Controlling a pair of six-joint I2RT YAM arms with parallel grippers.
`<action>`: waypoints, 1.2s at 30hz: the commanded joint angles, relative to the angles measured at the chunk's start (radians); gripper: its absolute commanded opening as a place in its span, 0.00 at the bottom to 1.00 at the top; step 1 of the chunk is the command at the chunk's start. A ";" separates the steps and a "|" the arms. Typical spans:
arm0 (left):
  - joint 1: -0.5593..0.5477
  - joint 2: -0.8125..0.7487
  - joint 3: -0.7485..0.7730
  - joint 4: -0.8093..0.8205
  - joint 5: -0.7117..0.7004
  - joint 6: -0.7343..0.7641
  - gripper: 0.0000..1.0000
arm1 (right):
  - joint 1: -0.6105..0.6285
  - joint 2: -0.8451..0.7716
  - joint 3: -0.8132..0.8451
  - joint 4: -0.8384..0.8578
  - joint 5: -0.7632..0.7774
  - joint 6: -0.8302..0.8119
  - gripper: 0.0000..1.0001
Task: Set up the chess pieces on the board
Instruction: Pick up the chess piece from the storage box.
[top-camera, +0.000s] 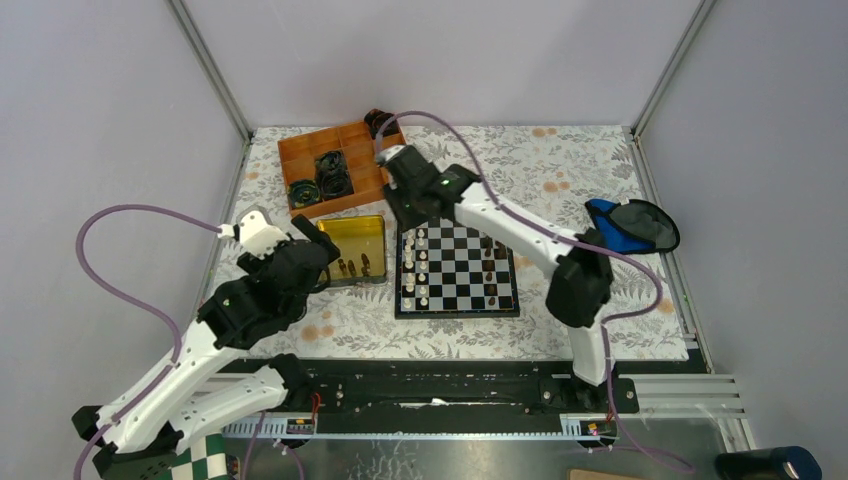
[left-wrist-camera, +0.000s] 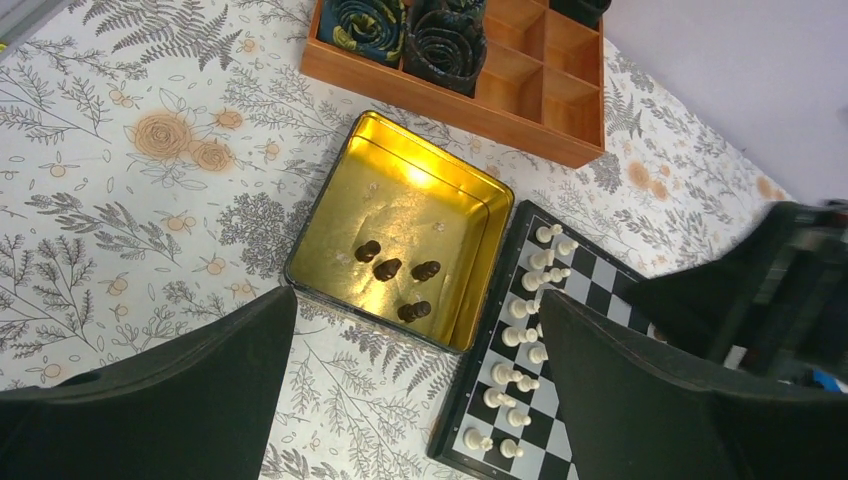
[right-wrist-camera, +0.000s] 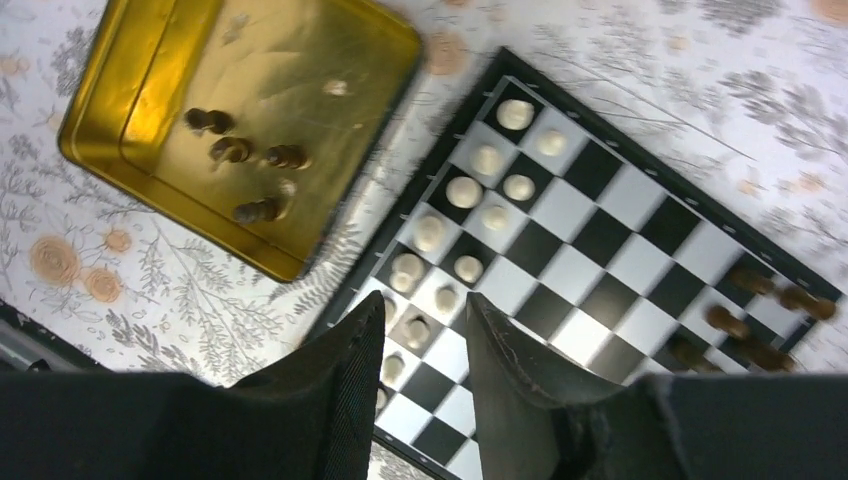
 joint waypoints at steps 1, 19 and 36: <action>0.006 -0.032 0.044 -0.035 -0.001 0.017 0.99 | 0.082 0.103 0.136 -0.041 -0.045 -0.027 0.42; 0.006 -0.100 0.048 -0.089 0.003 0.004 0.99 | 0.206 0.343 0.303 -0.033 -0.083 -0.007 0.40; 0.006 -0.095 0.034 -0.066 0.003 0.026 0.99 | 0.206 0.446 0.385 -0.034 -0.101 -0.008 0.40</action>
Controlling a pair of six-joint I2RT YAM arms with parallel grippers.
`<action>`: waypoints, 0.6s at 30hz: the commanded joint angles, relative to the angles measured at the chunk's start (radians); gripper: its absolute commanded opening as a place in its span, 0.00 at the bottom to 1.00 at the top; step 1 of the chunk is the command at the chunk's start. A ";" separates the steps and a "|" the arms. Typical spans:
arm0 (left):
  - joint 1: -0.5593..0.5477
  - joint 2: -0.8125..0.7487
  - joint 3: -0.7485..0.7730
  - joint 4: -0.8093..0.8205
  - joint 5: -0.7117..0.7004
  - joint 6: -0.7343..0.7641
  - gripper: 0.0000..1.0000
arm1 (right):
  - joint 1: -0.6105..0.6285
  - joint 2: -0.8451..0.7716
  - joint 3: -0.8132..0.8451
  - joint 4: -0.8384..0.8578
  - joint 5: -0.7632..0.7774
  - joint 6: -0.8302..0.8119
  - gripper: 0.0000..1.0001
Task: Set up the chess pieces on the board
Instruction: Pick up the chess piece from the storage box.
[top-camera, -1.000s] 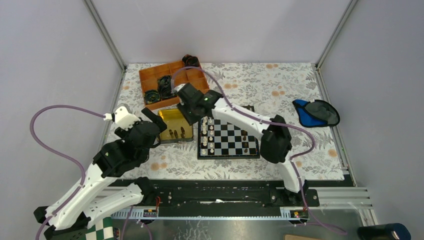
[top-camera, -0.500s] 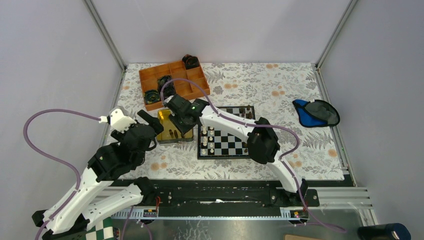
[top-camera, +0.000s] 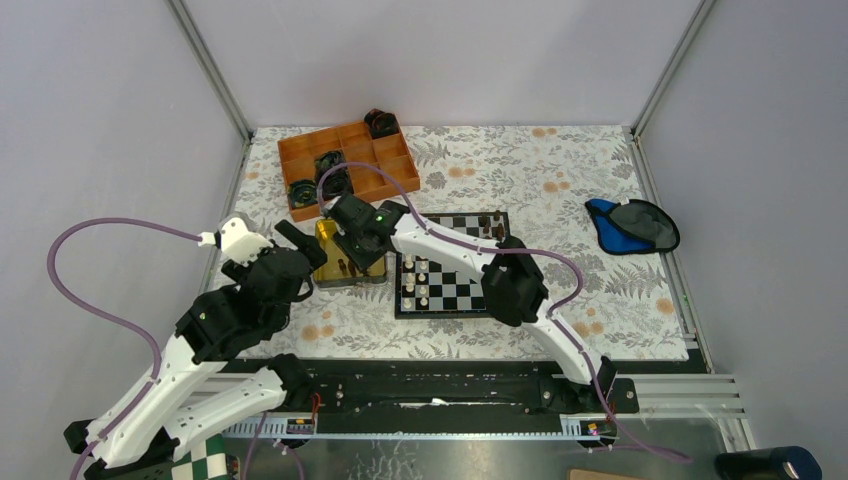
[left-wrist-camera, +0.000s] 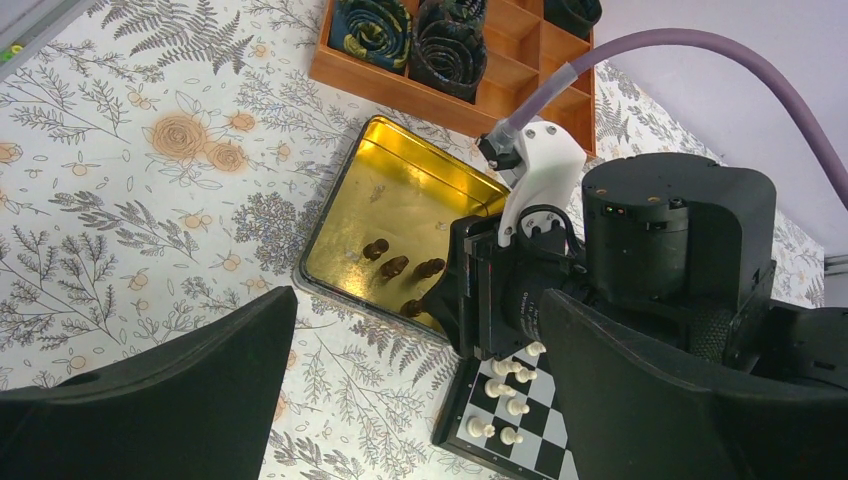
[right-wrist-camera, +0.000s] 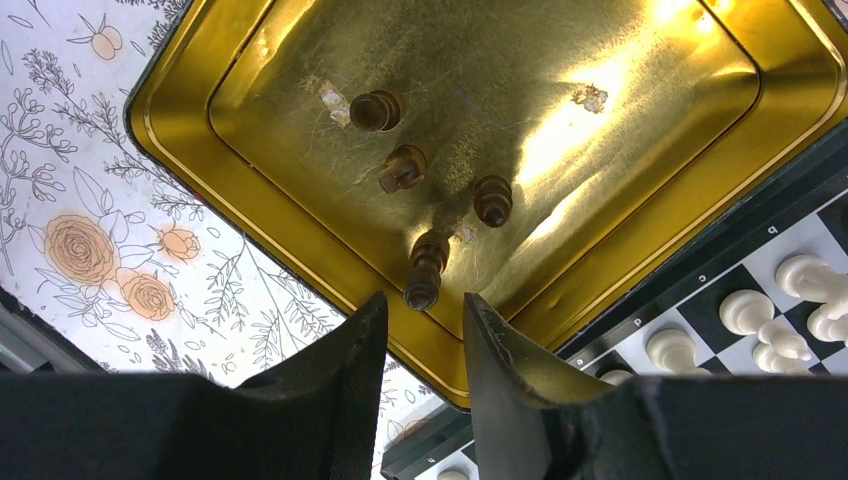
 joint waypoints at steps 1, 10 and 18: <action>0.006 -0.002 0.000 0.014 -0.005 0.024 0.99 | 0.008 0.011 0.060 0.002 -0.020 -0.002 0.40; 0.006 -0.003 -0.009 0.027 -0.013 0.033 0.99 | 0.008 0.036 0.069 0.001 -0.022 -0.009 0.40; 0.006 -0.002 -0.015 0.031 -0.026 0.037 0.99 | 0.008 0.049 0.066 -0.002 -0.025 -0.009 0.39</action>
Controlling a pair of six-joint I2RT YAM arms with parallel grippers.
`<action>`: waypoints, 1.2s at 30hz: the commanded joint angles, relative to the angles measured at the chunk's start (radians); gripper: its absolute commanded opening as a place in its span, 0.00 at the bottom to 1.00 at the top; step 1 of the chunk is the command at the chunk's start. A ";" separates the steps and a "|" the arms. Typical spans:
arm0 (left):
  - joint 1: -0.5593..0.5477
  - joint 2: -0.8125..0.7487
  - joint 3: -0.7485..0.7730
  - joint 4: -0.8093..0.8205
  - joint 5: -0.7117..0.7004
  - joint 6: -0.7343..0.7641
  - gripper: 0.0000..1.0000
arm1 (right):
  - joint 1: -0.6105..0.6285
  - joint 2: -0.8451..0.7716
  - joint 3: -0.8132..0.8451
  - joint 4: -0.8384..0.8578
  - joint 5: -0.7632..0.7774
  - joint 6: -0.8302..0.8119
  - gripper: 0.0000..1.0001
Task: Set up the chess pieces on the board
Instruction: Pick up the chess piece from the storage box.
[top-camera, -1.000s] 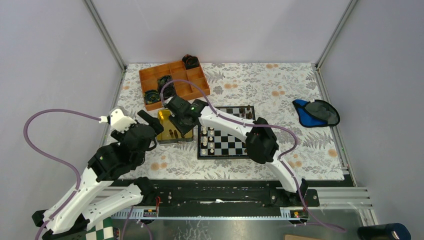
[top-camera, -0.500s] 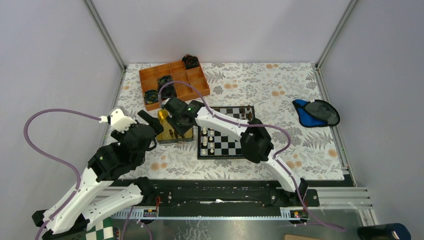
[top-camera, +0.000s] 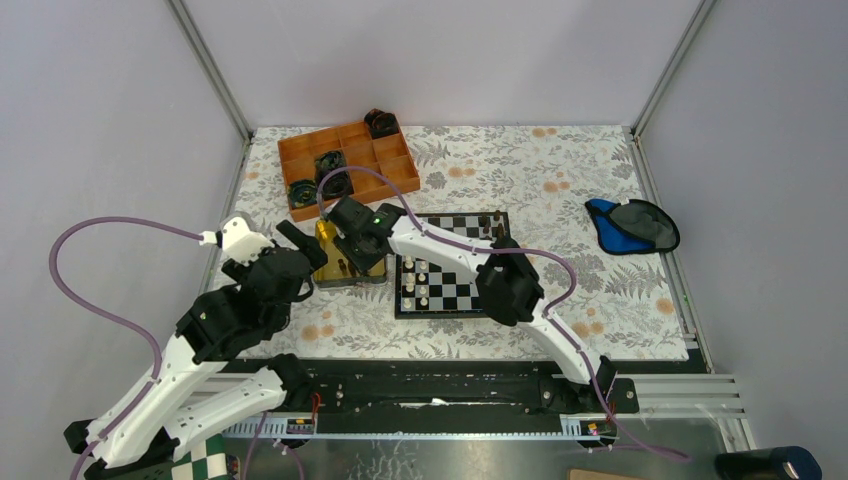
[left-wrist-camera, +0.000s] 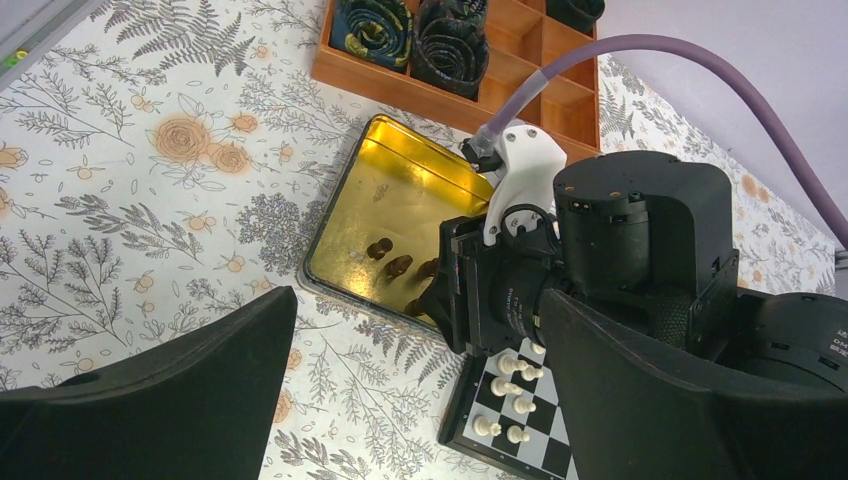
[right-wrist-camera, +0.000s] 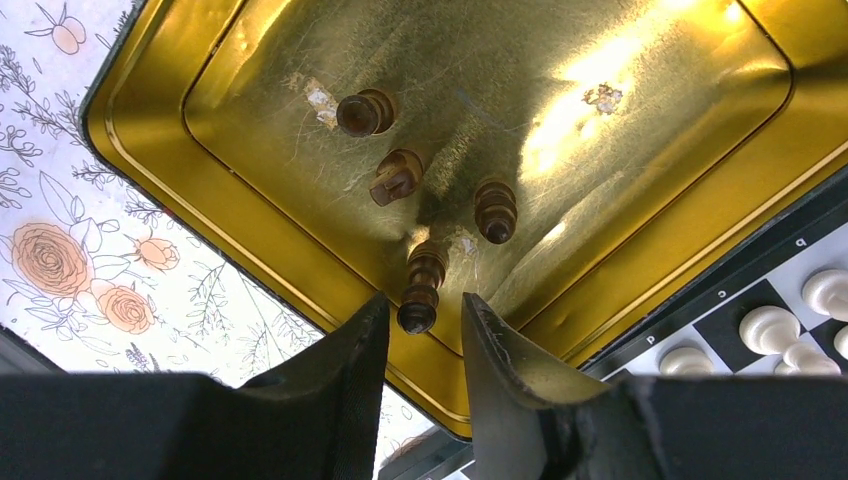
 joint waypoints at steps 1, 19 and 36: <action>0.006 -0.002 -0.015 0.029 -0.029 0.019 0.99 | 0.008 0.011 0.043 -0.001 -0.023 -0.008 0.38; 0.006 -0.011 -0.026 0.031 -0.040 0.031 0.99 | 0.008 -0.010 0.062 0.002 0.055 -0.025 0.04; 0.006 -0.014 -0.031 0.030 -0.022 0.028 0.99 | 0.007 -0.173 0.031 0.016 0.180 -0.039 0.00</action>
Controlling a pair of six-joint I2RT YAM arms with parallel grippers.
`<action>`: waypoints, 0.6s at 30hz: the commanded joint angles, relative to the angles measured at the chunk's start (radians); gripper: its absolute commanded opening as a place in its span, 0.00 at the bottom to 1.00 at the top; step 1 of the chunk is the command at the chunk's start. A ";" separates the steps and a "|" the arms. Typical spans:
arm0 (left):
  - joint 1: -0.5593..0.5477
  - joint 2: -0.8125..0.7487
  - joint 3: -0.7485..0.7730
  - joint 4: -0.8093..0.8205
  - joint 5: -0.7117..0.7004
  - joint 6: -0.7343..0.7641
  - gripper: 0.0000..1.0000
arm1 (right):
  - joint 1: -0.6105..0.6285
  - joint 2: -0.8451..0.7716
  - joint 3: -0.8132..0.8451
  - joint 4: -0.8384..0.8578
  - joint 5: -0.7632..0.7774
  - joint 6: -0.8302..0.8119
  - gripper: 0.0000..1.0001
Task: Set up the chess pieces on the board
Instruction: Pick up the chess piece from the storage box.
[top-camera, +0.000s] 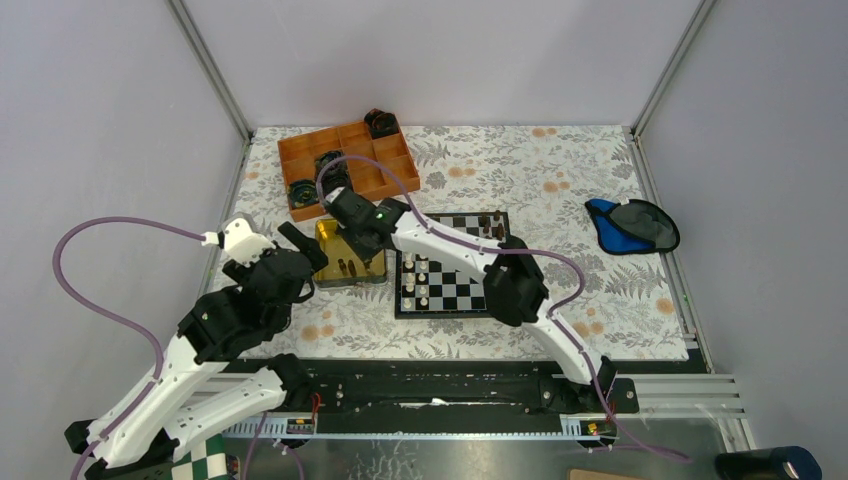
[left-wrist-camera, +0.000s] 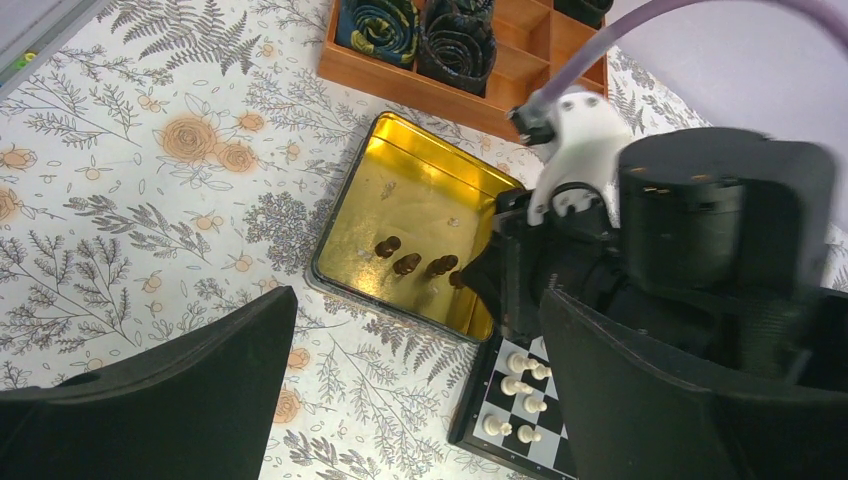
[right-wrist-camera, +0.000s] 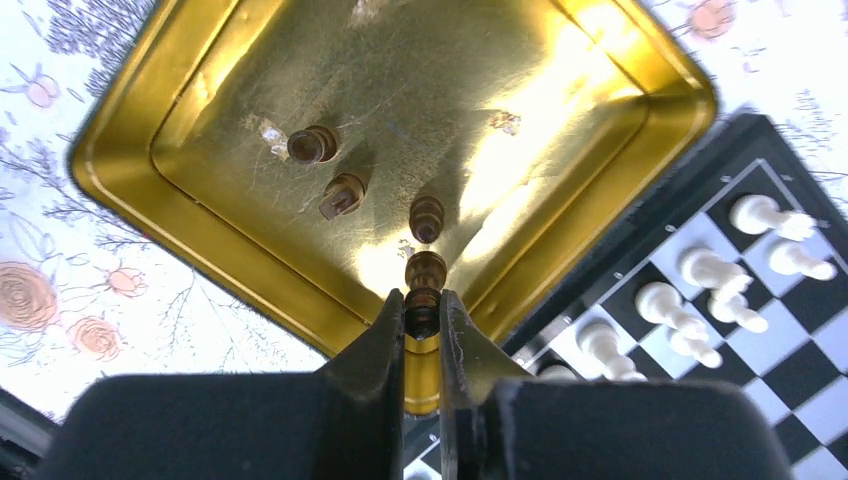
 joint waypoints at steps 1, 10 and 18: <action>0.006 -0.004 -0.012 0.028 -0.020 0.018 0.99 | 0.006 -0.171 0.001 0.019 0.069 -0.016 0.00; 0.006 0.010 -0.010 0.028 -0.014 0.021 0.99 | 0.006 -0.365 -0.169 0.048 0.156 -0.010 0.00; 0.006 0.021 -0.013 0.029 -0.004 0.019 0.99 | -0.012 -0.598 -0.379 0.051 0.271 0.018 0.00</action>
